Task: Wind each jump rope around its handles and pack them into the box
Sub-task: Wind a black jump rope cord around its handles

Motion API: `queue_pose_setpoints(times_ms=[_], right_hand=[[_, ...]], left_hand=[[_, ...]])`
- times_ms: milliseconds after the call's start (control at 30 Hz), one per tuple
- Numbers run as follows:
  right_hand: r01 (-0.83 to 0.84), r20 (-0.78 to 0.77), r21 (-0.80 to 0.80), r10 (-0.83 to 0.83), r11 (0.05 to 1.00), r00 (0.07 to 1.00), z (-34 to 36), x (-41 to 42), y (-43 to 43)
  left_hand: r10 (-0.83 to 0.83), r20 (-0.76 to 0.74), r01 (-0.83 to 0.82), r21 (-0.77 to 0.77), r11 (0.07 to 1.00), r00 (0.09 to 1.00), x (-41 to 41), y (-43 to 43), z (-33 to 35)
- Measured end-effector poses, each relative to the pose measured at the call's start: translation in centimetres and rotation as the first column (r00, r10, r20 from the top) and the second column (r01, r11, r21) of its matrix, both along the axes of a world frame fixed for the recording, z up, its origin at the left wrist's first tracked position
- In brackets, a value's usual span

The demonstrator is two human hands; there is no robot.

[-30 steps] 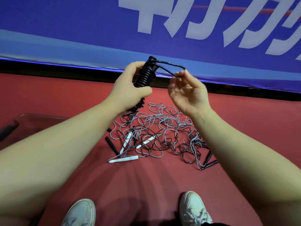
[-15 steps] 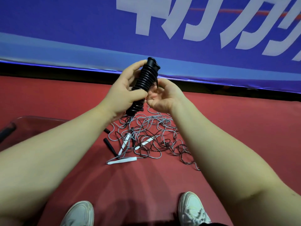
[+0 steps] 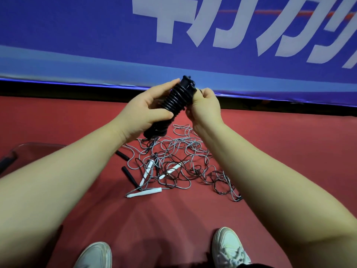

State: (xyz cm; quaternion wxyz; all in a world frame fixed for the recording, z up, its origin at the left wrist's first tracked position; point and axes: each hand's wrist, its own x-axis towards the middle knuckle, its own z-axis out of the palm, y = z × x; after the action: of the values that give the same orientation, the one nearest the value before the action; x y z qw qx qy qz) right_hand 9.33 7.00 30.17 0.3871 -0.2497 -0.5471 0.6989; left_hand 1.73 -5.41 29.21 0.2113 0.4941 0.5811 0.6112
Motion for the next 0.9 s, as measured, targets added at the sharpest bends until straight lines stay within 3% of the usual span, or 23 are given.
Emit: queue_pose_setpoints(times_ms=[133, 267, 367, 433, 500, 633, 800, 900], right_hand=[[0.056, 0.008, 0.061, -0.057, 0.997, 0.998, 0.2, -0.4, 0.0], [-0.022, 0.03, -0.01, 0.022, 1.0, 0.999, 0.9, -0.4, -0.1], [-0.209, -0.057, -0.202, 0.201, 0.957, 0.978, 2.3, 0.0, 0.0], [-0.391, -0.198, -0.395, 0.339, 0.831, 0.92, 3.1, 0.5, 0.5], [-0.505, -0.356, -0.481, 0.366, 0.717, 0.86, 3.1, 0.8, 1.1], [-0.601, -0.585, -0.465, 0.283, 0.65, 0.76, 2.7, 1.0, 0.9], [-0.66, -0.667, -0.348, 0.318, 0.666, 0.673, 2.8, 1.5, 0.1], [-0.723, -0.733, -0.306, 0.331, 0.619, 0.594, 2.4, 1.6, 0.3]], left_hand=[[0.158, -0.353, -0.204, -0.099, 0.974, 0.922, 0.0, -0.2, 0.4], [0.362, -0.481, -0.409, 0.007, 0.913, 0.799, 1.3, 0.2, 1.3], [0.358, -0.341, -0.369, 0.033, 0.929, 0.869, 1.0, 0.3, 1.6], [0.32, -0.175, -0.311, 0.076, 0.947, 0.931, 0.4, 0.2, 1.4], [0.3, -0.066, -0.292, 0.103, 0.951, 0.952, 0.1, 0.1, 1.0], [0.284, 0.035, -0.286, 0.1, 0.953, 0.958, 0.0, 0.3, 0.9], [0.268, 0.05, -0.272, 0.09, 0.958, 0.962, -0.1, 0.4, 0.6], [0.237, 0.075, -0.243, 0.091, 0.966, 0.969, 0.2, 0.7, 0.5]])
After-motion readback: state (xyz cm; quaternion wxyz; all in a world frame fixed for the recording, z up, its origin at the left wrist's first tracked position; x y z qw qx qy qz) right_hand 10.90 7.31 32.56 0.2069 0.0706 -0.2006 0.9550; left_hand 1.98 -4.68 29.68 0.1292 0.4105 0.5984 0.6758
